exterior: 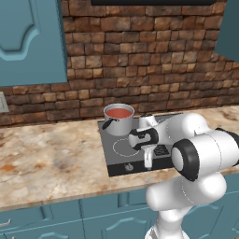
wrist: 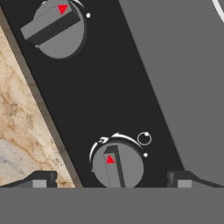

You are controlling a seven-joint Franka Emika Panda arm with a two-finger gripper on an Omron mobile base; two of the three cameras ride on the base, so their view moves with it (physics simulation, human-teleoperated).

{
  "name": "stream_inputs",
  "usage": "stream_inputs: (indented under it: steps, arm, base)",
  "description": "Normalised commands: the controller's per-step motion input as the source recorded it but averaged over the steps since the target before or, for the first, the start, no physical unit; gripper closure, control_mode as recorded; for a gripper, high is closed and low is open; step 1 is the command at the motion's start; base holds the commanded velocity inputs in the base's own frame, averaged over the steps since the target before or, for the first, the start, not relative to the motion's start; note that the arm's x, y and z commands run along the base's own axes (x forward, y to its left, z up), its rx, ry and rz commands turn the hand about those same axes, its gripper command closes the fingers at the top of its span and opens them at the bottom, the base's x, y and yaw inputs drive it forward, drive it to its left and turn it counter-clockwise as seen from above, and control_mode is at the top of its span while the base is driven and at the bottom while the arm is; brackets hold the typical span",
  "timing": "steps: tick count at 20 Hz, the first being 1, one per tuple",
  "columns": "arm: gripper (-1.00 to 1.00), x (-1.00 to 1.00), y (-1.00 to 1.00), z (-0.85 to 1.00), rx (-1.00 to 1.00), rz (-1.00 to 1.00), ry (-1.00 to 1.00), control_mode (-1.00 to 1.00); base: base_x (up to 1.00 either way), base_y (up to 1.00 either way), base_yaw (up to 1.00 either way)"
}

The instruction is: Wait until the marinara sauce is simmered to a deep red color and then turn off the stove.

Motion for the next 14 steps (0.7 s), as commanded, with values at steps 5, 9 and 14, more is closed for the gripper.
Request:
stream_inputs:
  steps: [5,9,14]
  arm:
    - [-1.00,0.00,0.00,0.00,0.00,0.00,0.00,-1.00]
    - [-1.00,0.00,0.00,0.00,0.00,0.00,0.00,-1.00]
    - [-1.00,0.00,0.00,0.00,0.00,0.00,0.00,-1.00]
  base:
    - [0.00,0.00,0.00]
    - [0.00,0.00,0.00]
    - [0.00,0.00,0.00]
